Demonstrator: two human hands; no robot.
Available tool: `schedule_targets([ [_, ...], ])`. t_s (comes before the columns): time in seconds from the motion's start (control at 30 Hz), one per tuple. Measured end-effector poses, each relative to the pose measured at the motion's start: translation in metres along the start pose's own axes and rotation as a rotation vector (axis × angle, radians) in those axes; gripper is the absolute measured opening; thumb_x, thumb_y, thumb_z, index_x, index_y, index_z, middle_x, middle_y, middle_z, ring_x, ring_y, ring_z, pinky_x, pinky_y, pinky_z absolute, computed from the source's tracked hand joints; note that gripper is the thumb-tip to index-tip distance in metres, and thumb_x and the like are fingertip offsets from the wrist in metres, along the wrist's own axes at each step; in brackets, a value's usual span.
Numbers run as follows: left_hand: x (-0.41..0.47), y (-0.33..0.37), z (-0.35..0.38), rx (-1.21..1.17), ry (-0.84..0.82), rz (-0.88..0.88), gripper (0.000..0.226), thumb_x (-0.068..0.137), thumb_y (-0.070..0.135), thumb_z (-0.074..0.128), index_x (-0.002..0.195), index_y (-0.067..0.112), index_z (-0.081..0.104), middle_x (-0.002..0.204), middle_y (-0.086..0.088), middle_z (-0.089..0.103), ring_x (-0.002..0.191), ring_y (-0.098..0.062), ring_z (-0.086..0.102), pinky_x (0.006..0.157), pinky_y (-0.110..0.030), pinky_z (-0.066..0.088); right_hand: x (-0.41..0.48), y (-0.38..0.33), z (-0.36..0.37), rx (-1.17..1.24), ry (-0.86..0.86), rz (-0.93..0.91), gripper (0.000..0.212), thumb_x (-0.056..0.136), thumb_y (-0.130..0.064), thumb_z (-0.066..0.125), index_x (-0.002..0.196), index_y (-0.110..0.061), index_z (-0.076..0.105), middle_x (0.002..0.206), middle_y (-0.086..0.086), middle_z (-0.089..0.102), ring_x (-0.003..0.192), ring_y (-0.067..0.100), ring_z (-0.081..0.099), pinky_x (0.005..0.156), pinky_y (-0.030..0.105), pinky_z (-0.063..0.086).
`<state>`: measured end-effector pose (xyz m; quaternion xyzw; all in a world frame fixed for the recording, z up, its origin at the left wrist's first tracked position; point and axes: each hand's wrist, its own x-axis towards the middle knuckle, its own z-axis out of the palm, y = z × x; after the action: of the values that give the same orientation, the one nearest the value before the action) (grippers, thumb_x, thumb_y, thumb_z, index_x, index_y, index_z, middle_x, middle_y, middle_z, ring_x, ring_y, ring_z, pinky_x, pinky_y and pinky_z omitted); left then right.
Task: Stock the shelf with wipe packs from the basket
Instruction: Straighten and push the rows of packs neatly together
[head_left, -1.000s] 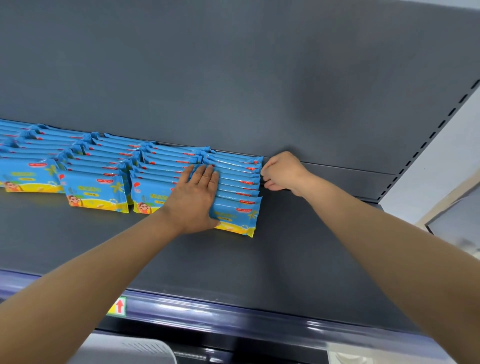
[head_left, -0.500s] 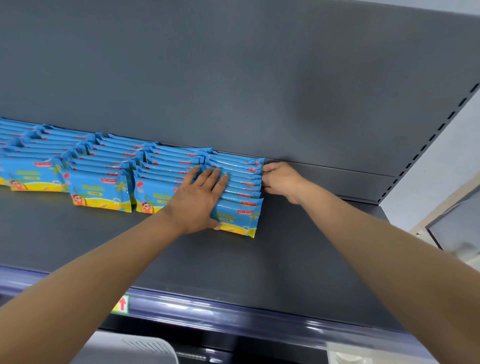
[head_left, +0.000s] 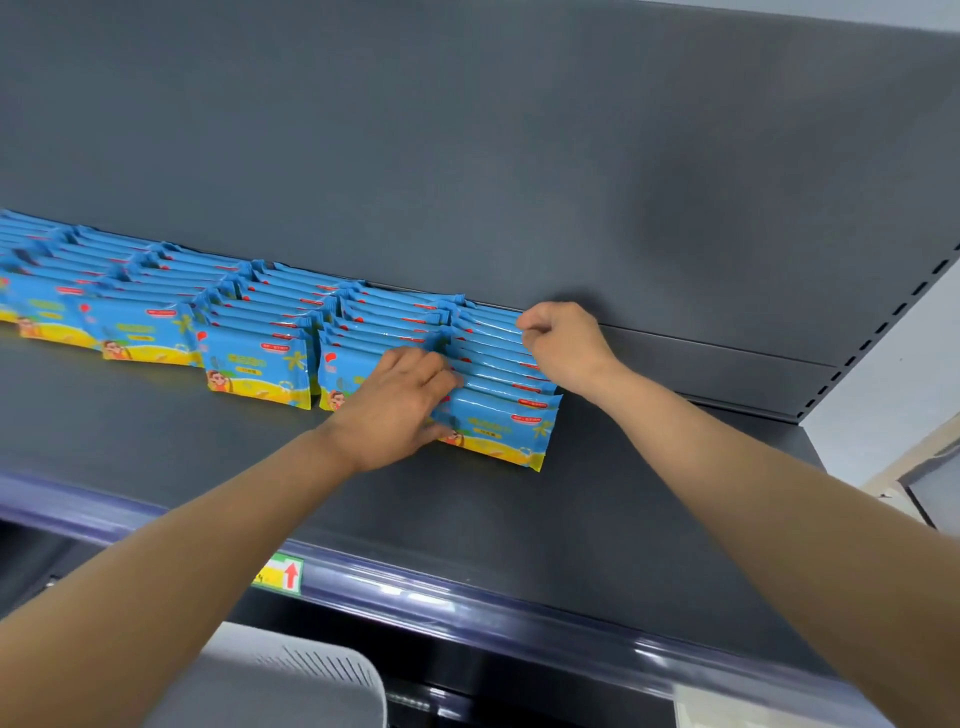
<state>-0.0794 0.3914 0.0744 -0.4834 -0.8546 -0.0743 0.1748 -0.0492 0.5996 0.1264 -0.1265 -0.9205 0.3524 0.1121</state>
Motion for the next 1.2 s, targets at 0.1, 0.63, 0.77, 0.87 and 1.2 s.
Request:
schedule_targets([
  [0.1,0.001,0.005,0.003,0.027,0.001,-0.002,0.047,0.07,0.028,0.078,0.109,0.008,0.061,0.101,-0.01,0.059,0.097,-0.031,0.054,0.089,-0.039,0.036,-0.004,-0.005,0.005,-0.007,-0.016,-0.014,0.026,0.092,-0.007,0.048,0.11,-0.013,0.066,0.114,0.005,0.065,0.102,0.017,0.059,0.079,0.022,0.045],
  [0.63,-0.061,-0.017,-0.041,-0.097,-0.109,-0.348,0.018,0.079,0.021,0.069,0.096,0.016,0.066,0.093,-0.001,0.062,0.097,-0.021,0.051,0.08,-0.025,0.022,-0.013,-0.054,0.022,-0.043,-0.115,-0.202,0.024,0.09,-0.005,0.049,0.103,-0.009,0.069,0.11,0.008,0.068,0.103,0.022,0.061,0.091,0.029,0.049],
  [0.77,-0.083,-0.017,-0.057,-0.056,-0.071,-0.519,0.021,0.078,0.022,0.07,0.098,0.016,0.067,0.094,-0.003,0.062,0.101,-0.024,0.051,0.082,-0.029,0.022,-0.019,-0.077,0.041,-0.085,-0.224,-0.337,0.023,0.09,-0.013,0.054,0.111,-0.012,0.065,0.117,0.006,0.065,0.11,0.023,0.058,0.097,0.034,0.045],
  [0.87,-0.1,-0.021,-0.067,-0.001,-0.084,-0.62,0.026,0.078,0.025,0.069,0.103,0.02,0.067,0.099,0.0,0.064,0.103,-0.021,0.051,0.087,-0.032,0.03,-0.021,-0.096,0.058,-0.15,-0.3,-0.501,0.029,0.092,-0.02,0.053,0.12,-0.013,0.06,0.127,0.004,0.059,0.119,0.021,0.051,0.099,0.032,0.04],
  [1.2,-0.165,-0.069,-0.102,0.065,-0.057,-0.752,0.014,0.077,0.017,0.068,0.09,0.014,0.063,0.084,0.006,0.05,0.095,-0.021,0.049,0.067,-0.027,0.014,-0.03,-0.138,0.089,-0.295,-0.271,-0.64,0.03,0.092,-0.022,0.054,0.121,-0.014,0.058,0.127,0.005,0.058,0.118,0.024,0.05,0.096,0.033,0.039],
])
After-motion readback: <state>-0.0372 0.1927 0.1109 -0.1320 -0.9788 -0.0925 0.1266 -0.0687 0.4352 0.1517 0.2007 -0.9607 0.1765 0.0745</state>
